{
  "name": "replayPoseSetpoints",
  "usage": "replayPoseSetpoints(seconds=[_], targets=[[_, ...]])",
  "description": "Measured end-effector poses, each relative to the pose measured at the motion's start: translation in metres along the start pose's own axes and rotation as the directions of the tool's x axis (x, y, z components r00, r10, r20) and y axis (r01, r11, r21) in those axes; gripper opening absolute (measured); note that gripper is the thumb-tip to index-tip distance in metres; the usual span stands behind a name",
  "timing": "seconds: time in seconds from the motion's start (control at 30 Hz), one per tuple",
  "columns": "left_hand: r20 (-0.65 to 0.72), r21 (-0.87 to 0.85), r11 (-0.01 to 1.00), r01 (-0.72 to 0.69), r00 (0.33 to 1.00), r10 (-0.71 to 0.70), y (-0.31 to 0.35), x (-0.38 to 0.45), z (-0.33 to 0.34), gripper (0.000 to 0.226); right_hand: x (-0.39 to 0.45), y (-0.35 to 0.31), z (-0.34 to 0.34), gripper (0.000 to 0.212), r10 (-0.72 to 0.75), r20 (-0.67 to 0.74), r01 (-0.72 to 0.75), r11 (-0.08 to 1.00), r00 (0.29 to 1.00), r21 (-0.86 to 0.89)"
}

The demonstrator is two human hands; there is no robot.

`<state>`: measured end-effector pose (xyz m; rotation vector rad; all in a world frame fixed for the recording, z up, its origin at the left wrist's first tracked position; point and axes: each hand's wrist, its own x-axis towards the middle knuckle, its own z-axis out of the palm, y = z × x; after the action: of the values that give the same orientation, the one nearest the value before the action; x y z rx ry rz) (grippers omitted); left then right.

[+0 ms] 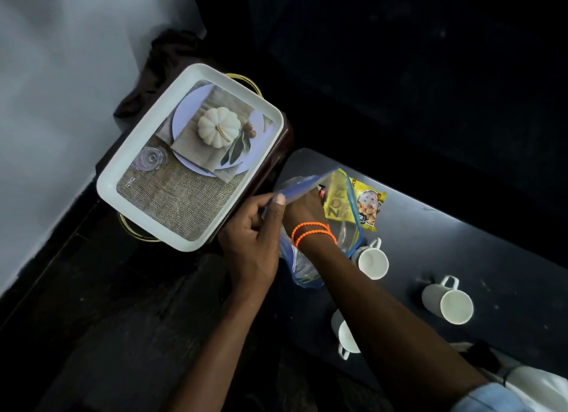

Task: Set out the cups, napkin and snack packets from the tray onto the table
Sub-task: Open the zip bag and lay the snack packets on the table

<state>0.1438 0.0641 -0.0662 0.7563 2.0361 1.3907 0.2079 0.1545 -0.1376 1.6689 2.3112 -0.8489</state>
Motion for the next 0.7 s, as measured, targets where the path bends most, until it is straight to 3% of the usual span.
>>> replayPoseSetpoints(seconds=[0.2, 0.3, 0.4, 0.5, 0.6, 0.63, 0.7], targets=[[-0.107, -0.064, 0.997, 0.043, 0.993, -0.05, 0.005, 0.014, -0.005, 0.013, -0.051, -0.024, -0.091, 0.023, -0.009, -0.02, 0.014, 0.957, 1.0, 0.291], [-0.141, -0.067, 0.996, 0.067, 0.987, -0.076, -0.004, 0.022, -0.013, 0.015, -0.101, -0.011, -0.159, 0.023, -0.108, -0.064, 0.126, 0.827, 0.992, 0.548], [-0.164, -0.057, 0.995, 0.087, 0.982, -0.095, -0.01, 0.026, -0.019, 0.016, -0.121, 0.02, -0.2, 0.031, -0.051, -0.295, 0.256, 0.65, 0.954, 0.716], [-0.191, -0.075, 0.992, 0.099, 0.975, -0.112, -0.013, 0.027, -0.021, 0.017, -0.101, 0.057, -0.185, 0.032, 0.141, -0.513, 0.307, 0.658, 0.847, 0.688], [-0.207, -0.101, 0.988, 0.114, 0.969, -0.133, -0.012, 0.028, -0.022, 0.018, -0.057, 0.092, -0.13, 0.035, 0.158, -0.639, 0.266, 0.814, 0.753, 0.516], [-0.208, -0.109, 0.987, 0.118, 0.968, -0.139, -0.012, 0.028, -0.022, 0.018, -0.045, 0.103, -0.108, 0.037, 0.095, -0.641, 0.234, 0.882, 0.762, 0.408], [-0.2, -0.118, 0.986, 0.119, 0.97, -0.141, -0.013, 0.027, -0.02, 0.02, -0.03, 0.12, -0.061, 0.05, -0.016, -0.437, 0.116, 0.972, 0.899, 0.203]])
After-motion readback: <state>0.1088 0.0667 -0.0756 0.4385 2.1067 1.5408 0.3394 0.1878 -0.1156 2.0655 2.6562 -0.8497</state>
